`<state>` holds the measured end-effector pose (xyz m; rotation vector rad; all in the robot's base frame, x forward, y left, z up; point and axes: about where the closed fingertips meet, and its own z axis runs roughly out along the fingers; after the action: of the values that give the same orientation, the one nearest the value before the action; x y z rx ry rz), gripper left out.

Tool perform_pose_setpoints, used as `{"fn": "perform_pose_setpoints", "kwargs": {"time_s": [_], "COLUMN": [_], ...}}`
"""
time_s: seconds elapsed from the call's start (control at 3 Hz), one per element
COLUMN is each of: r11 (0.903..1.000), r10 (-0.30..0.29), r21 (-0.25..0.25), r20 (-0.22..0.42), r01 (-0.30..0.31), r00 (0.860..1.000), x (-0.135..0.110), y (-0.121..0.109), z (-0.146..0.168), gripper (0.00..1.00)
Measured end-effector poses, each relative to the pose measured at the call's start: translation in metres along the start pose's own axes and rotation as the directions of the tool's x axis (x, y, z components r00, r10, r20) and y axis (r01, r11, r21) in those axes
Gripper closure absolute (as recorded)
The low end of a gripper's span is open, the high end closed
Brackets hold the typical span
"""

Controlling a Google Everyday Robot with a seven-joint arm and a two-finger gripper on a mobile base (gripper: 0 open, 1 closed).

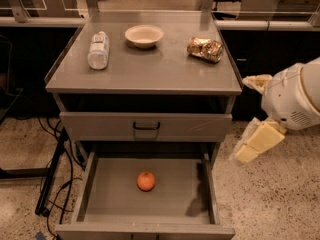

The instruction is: Pick orange from middle drawer and place on counter

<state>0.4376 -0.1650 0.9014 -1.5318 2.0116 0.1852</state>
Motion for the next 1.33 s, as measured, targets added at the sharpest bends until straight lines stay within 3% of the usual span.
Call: {"fn": "perform_pose_setpoints", "kwargs": {"time_s": [0.67,1.33], "r11": [0.9994,0.9996], "r10": [0.005,0.023], "r21": [0.033,-0.019], "r20": [0.041,0.131], "r01": [-0.007,-0.021], "r00": [0.999,0.991], "x": [-0.007,-0.015], "y": [0.000,0.017], "z": [0.010,0.093], "gripper": [0.00,0.00]}}
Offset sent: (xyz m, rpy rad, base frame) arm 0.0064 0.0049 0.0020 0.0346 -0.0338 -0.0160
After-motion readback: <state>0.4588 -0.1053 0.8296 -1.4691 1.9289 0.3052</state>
